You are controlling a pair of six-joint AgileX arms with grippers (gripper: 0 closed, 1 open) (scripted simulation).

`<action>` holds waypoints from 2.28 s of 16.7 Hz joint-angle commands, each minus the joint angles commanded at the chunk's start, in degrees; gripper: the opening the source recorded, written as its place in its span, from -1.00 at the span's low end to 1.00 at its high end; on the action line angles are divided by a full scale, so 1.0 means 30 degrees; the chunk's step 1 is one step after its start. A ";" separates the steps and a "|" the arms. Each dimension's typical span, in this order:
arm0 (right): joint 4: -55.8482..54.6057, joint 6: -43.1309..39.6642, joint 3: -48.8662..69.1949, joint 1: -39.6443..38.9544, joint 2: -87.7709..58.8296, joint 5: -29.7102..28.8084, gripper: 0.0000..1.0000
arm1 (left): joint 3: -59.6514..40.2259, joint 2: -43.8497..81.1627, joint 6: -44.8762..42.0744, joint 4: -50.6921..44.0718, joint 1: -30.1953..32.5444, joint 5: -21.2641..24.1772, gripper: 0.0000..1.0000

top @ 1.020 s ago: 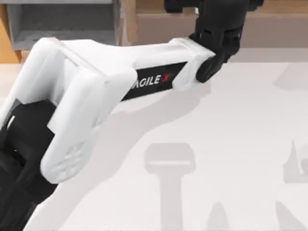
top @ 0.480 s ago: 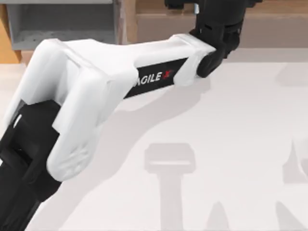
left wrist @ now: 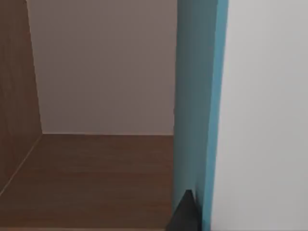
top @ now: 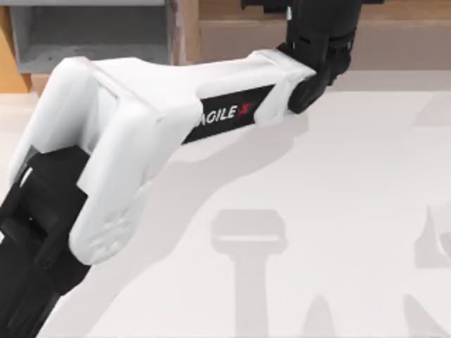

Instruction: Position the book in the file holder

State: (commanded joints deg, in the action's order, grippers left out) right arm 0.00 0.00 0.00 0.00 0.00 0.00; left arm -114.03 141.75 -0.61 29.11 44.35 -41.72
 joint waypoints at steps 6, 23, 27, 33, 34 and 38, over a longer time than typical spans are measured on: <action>0.0000 0.0000 0.0000 0.0000 0.0000 0.0000 1.00 | 0.0000 0.0000 0.0000 0.0000 0.0000 0.0000 -1.00; 0.0000 0.0000 0.0000 0.0000 0.0000 0.0000 1.00 | -0.0428 -0.0377 -0.0172 -0.0855 0.0102 0.0033 -1.00; 0.0000 0.0000 0.0000 0.0000 0.0000 0.0000 1.00 | 0.1608 -0.2174 -0.1932 -0.0877 0.0257 0.0744 -1.00; 0.0000 0.0000 0.0000 0.0000 0.0000 0.0000 1.00 | 0.8443 -0.7385 -0.7469 -0.1042 0.0241 0.2376 -1.00; 0.0000 0.0000 0.0000 0.0000 0.0000 0.0000 1.00 | 0.9801 -0.8476 -0.8567 -0.0988 0.0292 0.2688 -1.00; 0.0000 0.0000 0.0000 0.0000 0.0000 0.0000 1.00 | 1.5528 -1.2544 -1.3046 -0.0639 0.0258 0.3960 -1.00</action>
State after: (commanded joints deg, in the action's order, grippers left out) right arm 0.00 0.00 0.00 0.00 0.00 0.00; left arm -67.45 104.12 -39.75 27.19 45.13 -29.84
